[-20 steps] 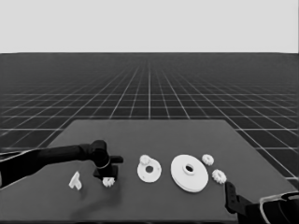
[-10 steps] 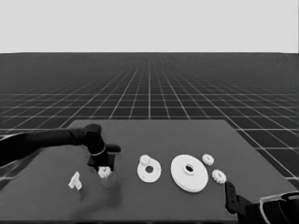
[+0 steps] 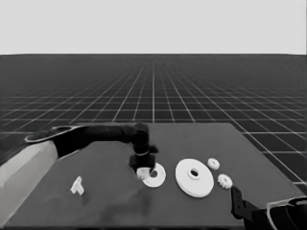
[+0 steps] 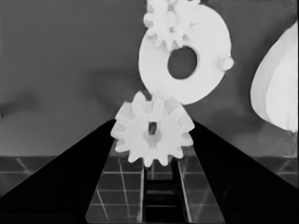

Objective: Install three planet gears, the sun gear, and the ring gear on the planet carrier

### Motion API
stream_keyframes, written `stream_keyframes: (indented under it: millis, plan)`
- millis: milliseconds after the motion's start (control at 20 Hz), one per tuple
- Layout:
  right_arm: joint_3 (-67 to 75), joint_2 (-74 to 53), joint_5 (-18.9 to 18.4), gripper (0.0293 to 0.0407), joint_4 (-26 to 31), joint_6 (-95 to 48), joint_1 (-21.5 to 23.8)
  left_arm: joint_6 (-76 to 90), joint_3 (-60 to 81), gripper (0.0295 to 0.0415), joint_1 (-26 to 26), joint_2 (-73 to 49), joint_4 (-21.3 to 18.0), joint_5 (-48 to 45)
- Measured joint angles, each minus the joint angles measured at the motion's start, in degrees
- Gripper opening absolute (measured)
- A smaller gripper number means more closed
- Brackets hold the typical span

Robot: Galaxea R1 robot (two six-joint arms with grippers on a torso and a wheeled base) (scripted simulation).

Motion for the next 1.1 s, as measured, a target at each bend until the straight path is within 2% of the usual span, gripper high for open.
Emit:
stream_keyframes:
  millis: [300,350,450,800,900,950,1100]
  plan:
    - [0.0,0.0,0.0,0.0385,0.0,0.0,0.0,0.5,-4.1,0.0312,0.0,3.7,-0.1,-0.1]
    - [0.0,0.0,0.0,0.0385,0.0,0.0,0.0,1.8,-5.8,0.0312,3.8,4.0,4.0,-0.5]
    - [0.0,0.0,0.0,0.0385,0.0,0.0,0.0,3.5,-8.3,0.0312,7.9,4.5,7.7,-1.3]
    - [0.0,0.0,0.0,0.0385,0.0,0.0,0.0,4.5,-9.9,0.0312,9.7,4.9,9.5,-1.9]
    - [0.0,0.0,0.0,0.0385,0.0,0.0,0.0,4.5,-9.9,0.0372,9.7,4.9,9.6,-1.9]
    - [0.0,0.0,0.0,0.0385,0.0,0.0,0.0,4.6,-9.9,0.0381,9.7,4.9,9.6,-1.9]
    - [0.0,0.0,0.0,0.0385,0.0,0.0,0.0,4.6,-9.9,0.0385,9.7,4.9,9.6,-1.9]
